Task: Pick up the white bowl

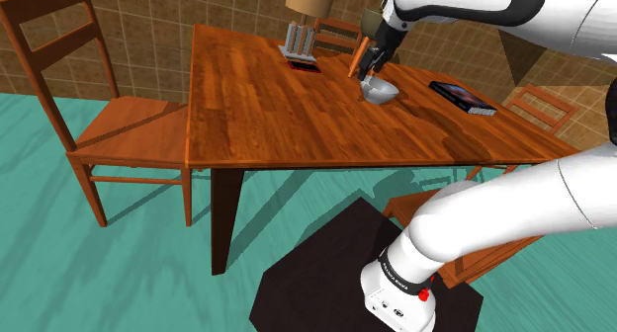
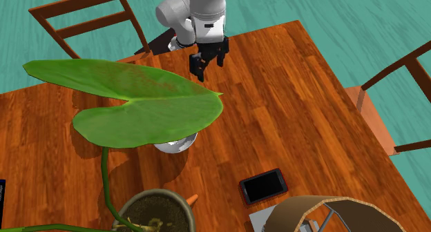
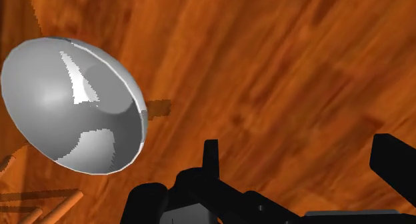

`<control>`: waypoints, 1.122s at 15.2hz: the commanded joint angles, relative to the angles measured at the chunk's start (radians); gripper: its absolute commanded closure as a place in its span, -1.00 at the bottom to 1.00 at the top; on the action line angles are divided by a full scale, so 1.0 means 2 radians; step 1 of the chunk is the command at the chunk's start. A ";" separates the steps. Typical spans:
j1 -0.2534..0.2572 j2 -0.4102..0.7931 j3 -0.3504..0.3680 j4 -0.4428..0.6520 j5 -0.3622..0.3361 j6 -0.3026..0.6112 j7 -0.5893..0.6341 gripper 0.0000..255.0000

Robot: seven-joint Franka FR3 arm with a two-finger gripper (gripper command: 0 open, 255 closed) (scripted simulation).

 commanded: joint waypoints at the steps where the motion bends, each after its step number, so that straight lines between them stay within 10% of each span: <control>1: -0.004 0.024 -0.019 0.014 -0.002 0.013 -0.021 -1.00; 9: -0.013 0.139 -0.092 0.102 0.023 0.051 -0.109 -1.00; 17: -0.016 0.146 -0.097 0.057 0.021 0.103 -0.108 -1.00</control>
